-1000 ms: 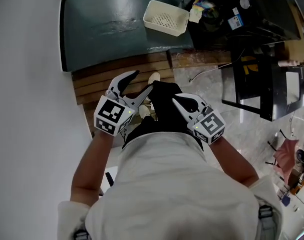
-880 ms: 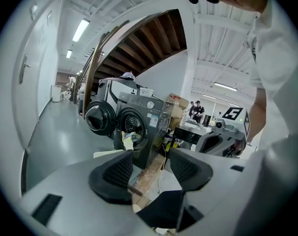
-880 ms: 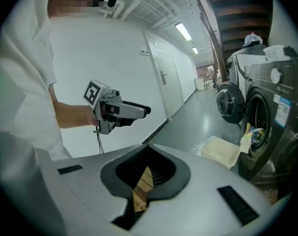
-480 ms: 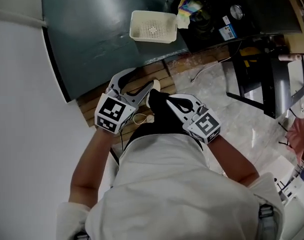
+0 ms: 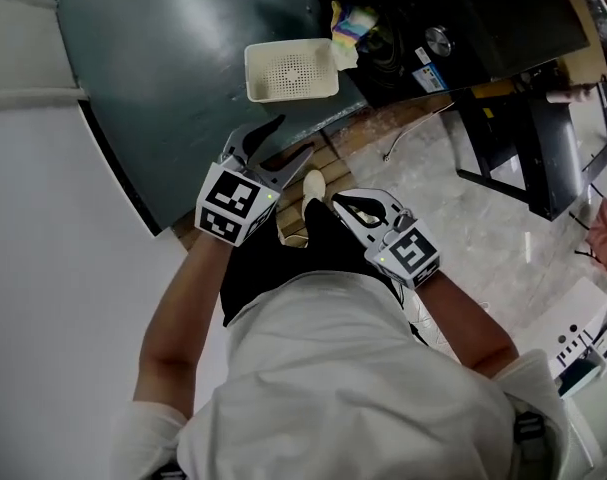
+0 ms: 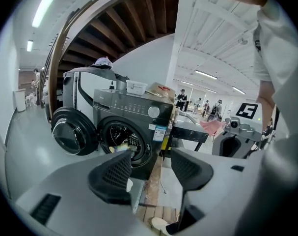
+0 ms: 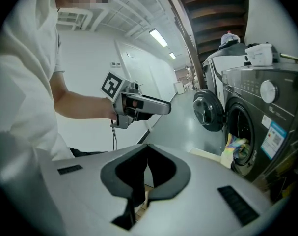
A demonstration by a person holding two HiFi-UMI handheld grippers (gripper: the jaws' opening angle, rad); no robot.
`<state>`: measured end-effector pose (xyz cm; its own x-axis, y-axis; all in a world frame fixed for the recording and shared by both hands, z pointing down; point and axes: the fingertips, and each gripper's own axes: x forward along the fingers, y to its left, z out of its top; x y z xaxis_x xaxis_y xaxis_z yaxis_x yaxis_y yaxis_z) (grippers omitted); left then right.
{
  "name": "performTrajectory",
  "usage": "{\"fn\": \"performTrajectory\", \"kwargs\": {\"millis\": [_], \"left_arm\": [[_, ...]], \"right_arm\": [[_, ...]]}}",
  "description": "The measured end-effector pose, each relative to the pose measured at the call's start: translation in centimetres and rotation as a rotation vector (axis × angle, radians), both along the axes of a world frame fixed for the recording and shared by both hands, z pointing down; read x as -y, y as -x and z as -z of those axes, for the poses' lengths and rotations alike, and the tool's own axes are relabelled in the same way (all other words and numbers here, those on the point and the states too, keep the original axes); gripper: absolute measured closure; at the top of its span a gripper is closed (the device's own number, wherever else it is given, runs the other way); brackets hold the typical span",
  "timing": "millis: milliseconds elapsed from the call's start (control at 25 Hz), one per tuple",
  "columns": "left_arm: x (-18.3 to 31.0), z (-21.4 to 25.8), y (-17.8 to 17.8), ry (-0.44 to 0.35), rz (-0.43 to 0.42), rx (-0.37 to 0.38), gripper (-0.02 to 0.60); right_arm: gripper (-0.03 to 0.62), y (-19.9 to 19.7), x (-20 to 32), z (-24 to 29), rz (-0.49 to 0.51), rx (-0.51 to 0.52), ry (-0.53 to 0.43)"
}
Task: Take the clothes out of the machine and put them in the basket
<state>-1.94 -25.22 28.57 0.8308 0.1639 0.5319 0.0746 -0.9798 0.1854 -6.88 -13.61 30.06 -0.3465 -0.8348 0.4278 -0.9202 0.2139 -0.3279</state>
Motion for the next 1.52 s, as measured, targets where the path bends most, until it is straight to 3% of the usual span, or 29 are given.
{"fn": "performTrajectory", "kwargs": {"millis": [360, 960, 1200, 1520], "left_arm": [[3.0, -6.6, -10.0, 0.002, -0.180, 0.055, 0.305], [7.7, -22.2, -25.7, 0.001, -0.404, 0.149, 0.264], [8.2, -29.8, -30.6, -0.043, -0.435, 0.185, 0.241], [8.7, -36.9, -35.2, -0.078, -0.427, 0.230, 0.215]], "right_arm": [[0.591, -3.0, 3.3, -3.2, -0.103, 0.004, 0.045], [0.591, -10.3, 11.4, -10.4, -0.455, 0.009, 0.147], [0.591, -11.4, 12.9, -13.4, -0.541, 0.047, 0.165], [0.591, -11.8, 13.3, -16.6, -0.584, 0.074, 0.187]]}}
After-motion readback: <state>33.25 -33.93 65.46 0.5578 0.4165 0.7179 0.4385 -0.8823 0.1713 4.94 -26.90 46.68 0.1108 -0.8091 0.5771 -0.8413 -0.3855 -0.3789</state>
